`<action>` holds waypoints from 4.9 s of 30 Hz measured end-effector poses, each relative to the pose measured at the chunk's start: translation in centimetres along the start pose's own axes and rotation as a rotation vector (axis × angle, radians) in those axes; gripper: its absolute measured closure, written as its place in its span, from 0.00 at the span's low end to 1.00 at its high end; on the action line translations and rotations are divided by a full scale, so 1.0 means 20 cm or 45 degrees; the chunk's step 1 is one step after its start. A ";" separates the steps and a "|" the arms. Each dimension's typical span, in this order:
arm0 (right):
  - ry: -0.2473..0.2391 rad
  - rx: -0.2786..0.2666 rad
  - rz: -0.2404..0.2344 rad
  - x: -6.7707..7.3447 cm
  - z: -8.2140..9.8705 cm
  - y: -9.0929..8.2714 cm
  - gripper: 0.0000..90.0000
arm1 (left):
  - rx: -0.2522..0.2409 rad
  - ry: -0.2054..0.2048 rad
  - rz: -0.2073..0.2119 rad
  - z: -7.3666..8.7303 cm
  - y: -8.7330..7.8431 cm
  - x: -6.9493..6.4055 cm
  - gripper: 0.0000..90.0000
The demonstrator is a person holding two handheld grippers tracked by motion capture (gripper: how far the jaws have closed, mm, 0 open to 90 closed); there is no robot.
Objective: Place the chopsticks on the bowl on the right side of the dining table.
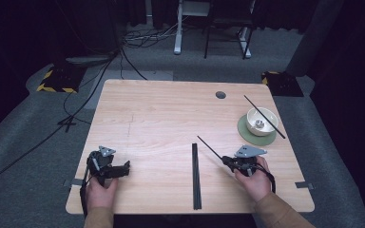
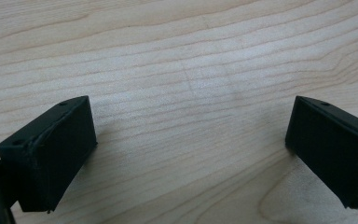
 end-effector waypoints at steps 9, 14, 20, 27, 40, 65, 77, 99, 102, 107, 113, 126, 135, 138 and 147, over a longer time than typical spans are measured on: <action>-0.004 -0.044 0.010 -0.04 -0.07 -0.13 0.97 | -0.001 -0.004 -0.003 0.00 0.00 0.00 0.02; 0.011 -0.068 -0.017 -0.05 -0.11 -0.20 0.97 | 0.002 -0.003 -0.001 0.00 0.00 0.00 0.02; 0.030 -0.094 -0.049 -0.09 -0.17 -0.29 0.97 | 0.003 0.000 -0.001 -0.01 0.01 0.00 0.01; 0.037 -0.105 -0.052 -0.15 -0.22 -0.41 0.97 | 0.004 -0.003 -0.002 0.00 0.00 0.00 0.01; 0.078 -0.155 -0.056 -0.29 -0.29 -0.55 0.97 | 0.004 -0.001 0.003 0.00 0.00 -0.01 0.01; 0.069 -0.121 0.108 -0.63 -0.40 -0.53 0.97 | 0.006 0.001 0.006 0.00 0.00 -0.01 0.01; 0.071 -0.021 0.188 -0.80 -0.36 -0.38 0.97 | 0.006 0.001 0.006 0.00 0.00 -0.01 0.01; 0.117 0.103 0.258 -0.92 -0.26 -0.14 0.97 | 0.006 0.001 0.006 0.00 0.00 -0.01 0.01; 0.116 0.109 0.263 -0.92 -0.25 -0.13 0.97 | 0.007 0.001 0.006 0.00 0.00 -0.01 0.01; 0.116 0.120 0.258 -0.92 -0.24 -0.11 0.97 | 0.006 0.002 0.005 0.00 0.00 -0.01 0.01; 0.136 0.119 0.253 -0.92 -0.22 -0.11 0.88 | 0.006 0.001 0.006 0.00 0.00 -0.01 0.01; 0.106 0.075 0.342 -0.95 -0.21 -0.08 0.46 | 0.006 0.001 0.006 0.00 0.00 -0.01 0.01; 0.075 0.146 0.297 -0.96 -0.20 -0.07 0.75 | 0.006 0.002 0.006 0.00 0.00 -0.01 0.01; 0.051 0.150 0.254 -0.95 -0.20 -0.07 0.85 | 0.006 0.000 0.006 0.00 0.00 -0.01 0.01; 0.036 0.156 0.200 -0.92 -0.19 -0.09 0.89 | 0.006 0.001 0.006 0.00 0.00 -0.01 0.01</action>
Point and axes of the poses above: each handheld gripper's, and its own axes: y roughly forward along the jaws, z roughly out of its underside, x roughly to its left, the point moved 1 cm from there along y, roughly forward along the jaws, and after that the axes turned 1 degree about z, right-handed, at the moved point
